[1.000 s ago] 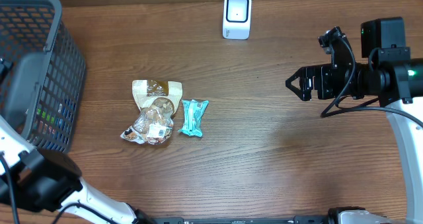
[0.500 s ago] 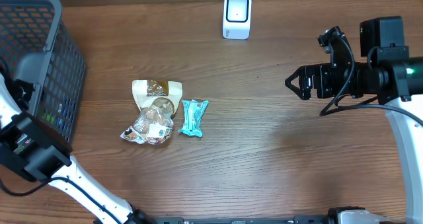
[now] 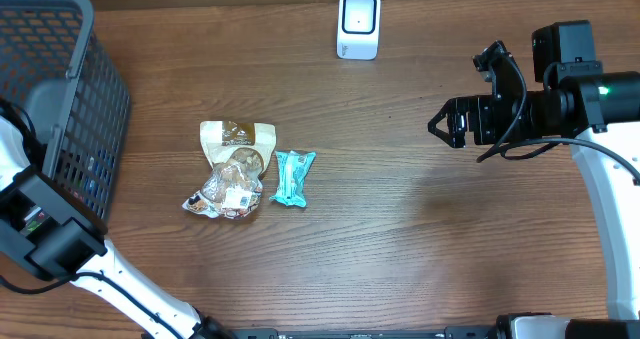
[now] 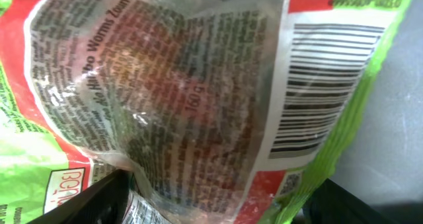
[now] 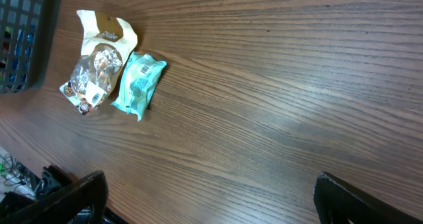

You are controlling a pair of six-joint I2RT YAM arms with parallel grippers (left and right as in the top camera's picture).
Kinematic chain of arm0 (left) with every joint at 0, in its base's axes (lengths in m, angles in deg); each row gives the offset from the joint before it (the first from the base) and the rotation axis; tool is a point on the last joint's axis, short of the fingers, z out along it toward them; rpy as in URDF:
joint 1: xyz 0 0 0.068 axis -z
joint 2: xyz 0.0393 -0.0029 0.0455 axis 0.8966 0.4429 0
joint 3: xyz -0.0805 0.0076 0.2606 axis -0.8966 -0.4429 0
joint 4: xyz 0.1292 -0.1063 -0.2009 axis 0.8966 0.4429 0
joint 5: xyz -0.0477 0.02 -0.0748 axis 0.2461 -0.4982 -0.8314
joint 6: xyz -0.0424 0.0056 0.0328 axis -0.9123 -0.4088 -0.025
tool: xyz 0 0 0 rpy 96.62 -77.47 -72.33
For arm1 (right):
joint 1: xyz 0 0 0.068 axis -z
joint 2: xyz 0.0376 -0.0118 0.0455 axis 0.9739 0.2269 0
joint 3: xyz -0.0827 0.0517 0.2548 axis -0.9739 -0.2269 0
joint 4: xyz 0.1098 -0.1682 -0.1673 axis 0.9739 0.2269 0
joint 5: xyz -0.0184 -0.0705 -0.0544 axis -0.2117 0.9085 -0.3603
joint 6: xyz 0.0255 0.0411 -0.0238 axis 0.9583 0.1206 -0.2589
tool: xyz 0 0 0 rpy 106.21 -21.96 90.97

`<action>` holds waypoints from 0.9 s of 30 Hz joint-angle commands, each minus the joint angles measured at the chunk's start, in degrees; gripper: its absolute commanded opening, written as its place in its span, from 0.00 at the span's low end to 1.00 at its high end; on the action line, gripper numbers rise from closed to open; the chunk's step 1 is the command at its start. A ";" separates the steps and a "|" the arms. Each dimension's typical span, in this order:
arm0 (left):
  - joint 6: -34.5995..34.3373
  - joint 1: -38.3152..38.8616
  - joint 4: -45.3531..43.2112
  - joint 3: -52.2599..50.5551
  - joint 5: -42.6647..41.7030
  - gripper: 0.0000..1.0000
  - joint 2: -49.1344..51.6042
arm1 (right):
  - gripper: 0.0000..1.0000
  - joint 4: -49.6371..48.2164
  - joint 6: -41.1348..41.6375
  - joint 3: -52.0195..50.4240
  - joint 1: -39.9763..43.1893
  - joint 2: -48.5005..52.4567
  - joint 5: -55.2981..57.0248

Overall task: Scan the item barcode
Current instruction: 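Reach back into the basket and grasp the green Haribo bag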

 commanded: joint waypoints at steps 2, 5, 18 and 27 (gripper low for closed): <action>-0.39 -1.27 -3.30 -5.38 -0.28 0.63 1.86 | 1.00 -1.03 0.00 1.42 -0.17 -0.24 0.11; 1.22 -0.96 -3.93 -4.83 -2.71 0.04 1.77 | 1.00 -1.66 0.00 1.42 -0.17 -0.24 0.11; 4.59 1.97 14.78 27.98 -11.39 0.04 -0.31 | 1.00 -1.62 0.04 1.42 -0.17 -0.24 0.09; 6.43 7.23 23.52 50.75 -14.69 0.04 -15.72 | 1.00 -0.96 0.22 1.42 -0.17 -0.24 -0.11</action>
